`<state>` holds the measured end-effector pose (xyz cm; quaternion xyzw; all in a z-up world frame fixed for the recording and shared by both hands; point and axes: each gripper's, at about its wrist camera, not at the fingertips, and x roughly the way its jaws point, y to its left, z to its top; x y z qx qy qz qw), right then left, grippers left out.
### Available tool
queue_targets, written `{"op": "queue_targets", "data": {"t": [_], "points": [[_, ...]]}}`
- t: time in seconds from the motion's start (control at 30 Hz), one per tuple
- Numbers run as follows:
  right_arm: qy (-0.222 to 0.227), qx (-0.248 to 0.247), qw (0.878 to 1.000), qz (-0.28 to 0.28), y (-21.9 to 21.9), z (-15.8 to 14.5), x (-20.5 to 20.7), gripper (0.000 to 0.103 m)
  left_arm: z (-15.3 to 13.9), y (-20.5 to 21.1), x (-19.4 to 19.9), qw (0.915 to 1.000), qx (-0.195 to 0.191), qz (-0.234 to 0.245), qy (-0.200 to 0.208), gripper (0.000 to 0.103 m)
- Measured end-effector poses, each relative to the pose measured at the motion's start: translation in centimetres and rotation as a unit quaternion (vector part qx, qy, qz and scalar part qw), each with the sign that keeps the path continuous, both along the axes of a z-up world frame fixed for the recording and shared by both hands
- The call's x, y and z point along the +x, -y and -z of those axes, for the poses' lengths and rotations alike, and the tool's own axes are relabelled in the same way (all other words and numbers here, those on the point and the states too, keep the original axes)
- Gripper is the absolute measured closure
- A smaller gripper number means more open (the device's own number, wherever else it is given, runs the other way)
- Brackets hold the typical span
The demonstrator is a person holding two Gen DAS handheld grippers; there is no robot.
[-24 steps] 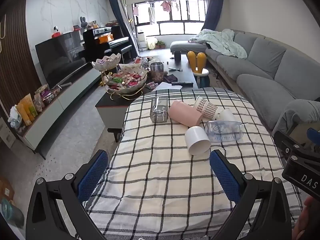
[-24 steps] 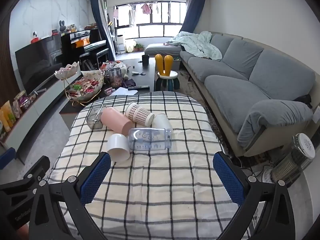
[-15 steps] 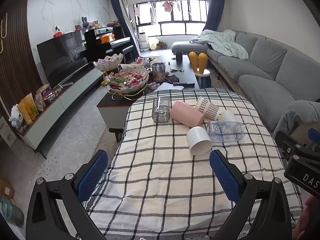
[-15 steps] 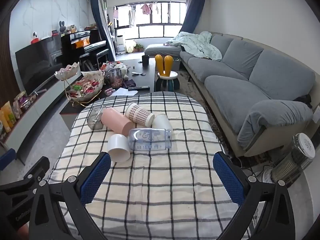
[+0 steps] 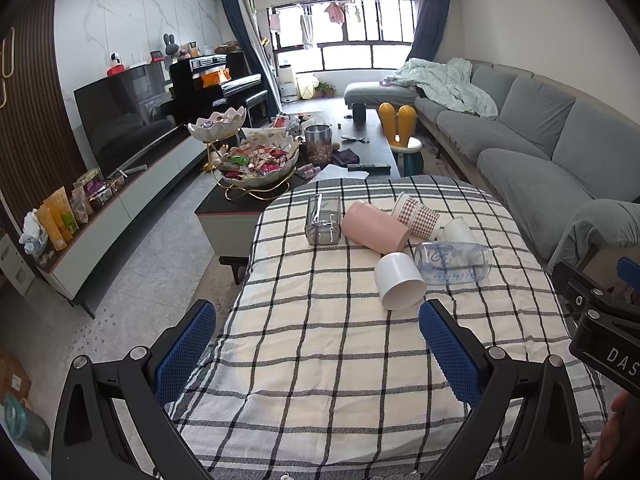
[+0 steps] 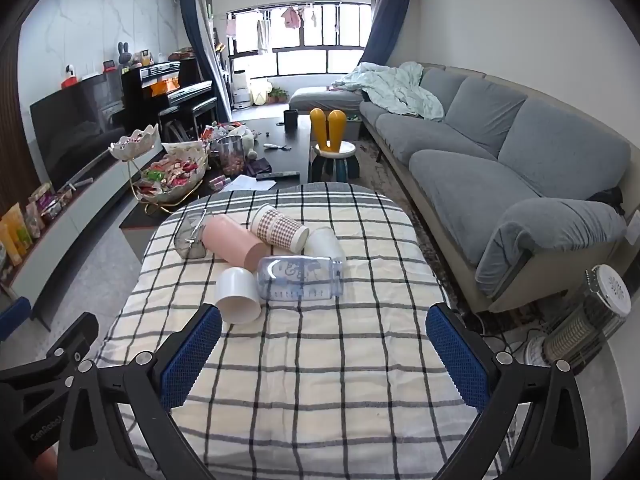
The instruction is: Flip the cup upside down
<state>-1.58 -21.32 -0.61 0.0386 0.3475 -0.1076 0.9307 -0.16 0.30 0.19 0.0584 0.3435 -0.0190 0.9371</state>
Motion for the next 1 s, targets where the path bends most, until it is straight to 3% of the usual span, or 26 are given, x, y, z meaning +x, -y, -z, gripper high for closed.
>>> {"op": "queue_targets", "data": {"t": [1.0], "points": [[-0.002, 0.002, 1.0, 0.0, 0.04, 0.14, 0.02, 0.001, 0.36, 0.02, 0.15, 1.0, 0.001, 0.0, -0.002, 0.0]]}}
